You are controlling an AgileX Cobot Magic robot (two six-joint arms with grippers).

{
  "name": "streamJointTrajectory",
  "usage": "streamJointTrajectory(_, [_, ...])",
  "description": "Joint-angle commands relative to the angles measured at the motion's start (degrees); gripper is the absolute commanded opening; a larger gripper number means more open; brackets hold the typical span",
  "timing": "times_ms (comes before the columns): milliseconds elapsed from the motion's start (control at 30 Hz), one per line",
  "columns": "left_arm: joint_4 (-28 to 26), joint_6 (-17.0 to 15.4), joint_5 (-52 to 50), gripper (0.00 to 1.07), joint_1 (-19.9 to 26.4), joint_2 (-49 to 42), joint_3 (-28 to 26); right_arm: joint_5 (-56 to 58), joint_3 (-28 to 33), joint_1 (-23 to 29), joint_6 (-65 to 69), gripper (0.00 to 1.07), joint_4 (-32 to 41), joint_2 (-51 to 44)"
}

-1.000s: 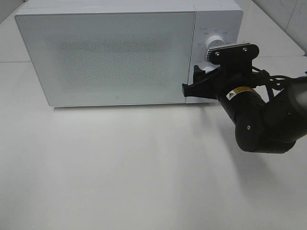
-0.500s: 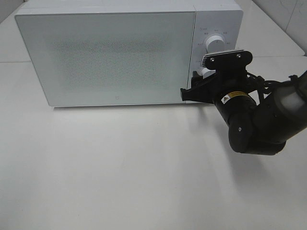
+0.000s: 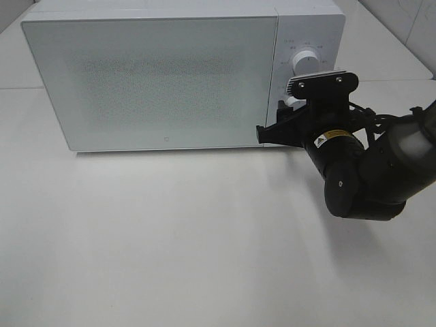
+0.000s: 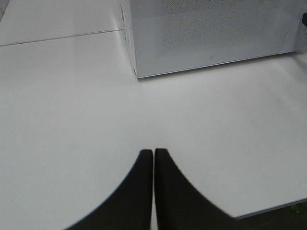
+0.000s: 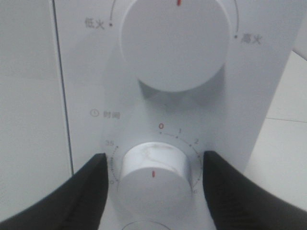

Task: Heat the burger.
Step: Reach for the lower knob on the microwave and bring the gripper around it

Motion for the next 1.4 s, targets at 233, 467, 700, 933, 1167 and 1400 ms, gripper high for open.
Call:
streamJointTrajectory(233, [-0.1,-0.2,-0.6,0.0,0.1,-1.1,0.2,1.9,-0.6,0.1,-0.6,0.26,0.1,-0.1])
streamJointTrajectory(467, [-0.1,-0.2,-0.6,0.0,0.1,-1.1,0.2,0.6,-0.6,0.1,-0.3,0.01,-0.1,-0.1])
streamJointTrajectory(700, [-0.1,-0.2,-0.6,0.0,0.1,-1.1,0.2,0.6,-0.6,0.1,4.7,0.0,-0.3,-0.2])
streamJointTrajectory(933, [-0.1,-0.2,-0.6,0.0,0.1,-1.1,0.2,0.6,-0.6,0.1,21.4,0.0,-0.3,-0.2])
streamJointTrajectory(1167, [-0.1,-0.2,-0.6,0.0,0.1,-1.1,0.2,-0.8,-0.6,0.1,52.7,0.0,-0.5,-0.2])
streamJointTrajectory(1400, [-0.1,-0.2,-0.6,0.0,0.1,-1.1,0.2,-5.7,-0.6,0.1,71.9,0.0,-1.5,-0.2])
